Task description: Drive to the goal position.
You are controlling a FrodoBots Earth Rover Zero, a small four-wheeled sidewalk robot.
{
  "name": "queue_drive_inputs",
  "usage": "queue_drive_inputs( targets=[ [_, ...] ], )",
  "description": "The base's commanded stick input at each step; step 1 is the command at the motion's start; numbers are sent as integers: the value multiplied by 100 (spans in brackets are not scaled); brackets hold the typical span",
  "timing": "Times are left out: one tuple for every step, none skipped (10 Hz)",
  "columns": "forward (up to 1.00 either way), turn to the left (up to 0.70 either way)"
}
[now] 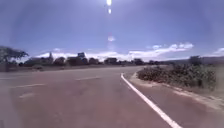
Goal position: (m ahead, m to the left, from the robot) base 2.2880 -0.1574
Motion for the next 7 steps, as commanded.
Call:
queue_drive_inputs(
  targets=[
    [70,-14],
    [70,-14],
    [70,-14],
    [70,-14],
    [70,-14],
    [70,-14],
    [70,-14]
  ],
)
